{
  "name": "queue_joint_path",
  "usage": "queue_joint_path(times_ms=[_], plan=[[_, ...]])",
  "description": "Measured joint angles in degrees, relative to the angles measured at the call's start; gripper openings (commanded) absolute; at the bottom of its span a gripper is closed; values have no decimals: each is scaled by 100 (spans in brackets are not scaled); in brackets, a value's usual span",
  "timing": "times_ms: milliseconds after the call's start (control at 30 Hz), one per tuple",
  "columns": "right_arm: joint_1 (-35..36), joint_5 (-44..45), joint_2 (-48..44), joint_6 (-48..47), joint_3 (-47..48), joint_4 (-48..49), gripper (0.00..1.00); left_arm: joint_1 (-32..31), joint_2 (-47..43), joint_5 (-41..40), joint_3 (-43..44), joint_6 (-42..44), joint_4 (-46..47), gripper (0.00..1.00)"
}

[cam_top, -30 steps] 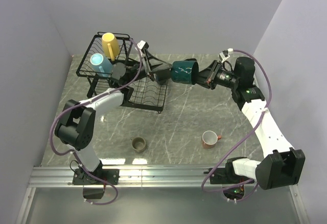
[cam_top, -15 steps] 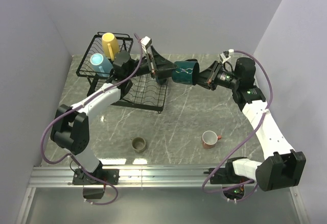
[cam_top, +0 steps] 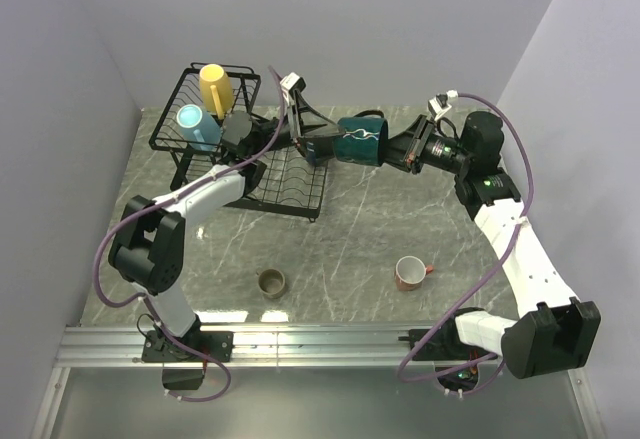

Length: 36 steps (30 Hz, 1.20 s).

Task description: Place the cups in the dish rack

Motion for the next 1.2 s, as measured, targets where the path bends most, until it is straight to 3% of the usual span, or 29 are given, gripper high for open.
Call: queue_joint_path(times_ms=[167, 267, 500, 600, 667, 767, 1200], plan=[[4, -81, 0, 57, -7, 144, 0, -20, 0, 52, 0, -164, 197, 85], [7, -103, -20, 114, -109, 304, 0, -20, 0, 87, 0, -175, 229, 71], [9, -114, -85, 122, -175, 376, 1, -26, 0, 166, -24, -258, 343, 25], [9, -70, -109, 28, -175, 236, 20, -42, 0, 175, -24, -179, 269, 0], [7, 4, -114, -20, -175, 105, 38, -50, -2, 179, -24, -52, 131, 0], [7, 131, -116, -92, -175, 52, 55, -96, -2, 236, -24, 195, -221, 0], [-11, 330, -125, -564, -173, -564, 59, -168, -20, 258, -42, 817, -1019, 0]])
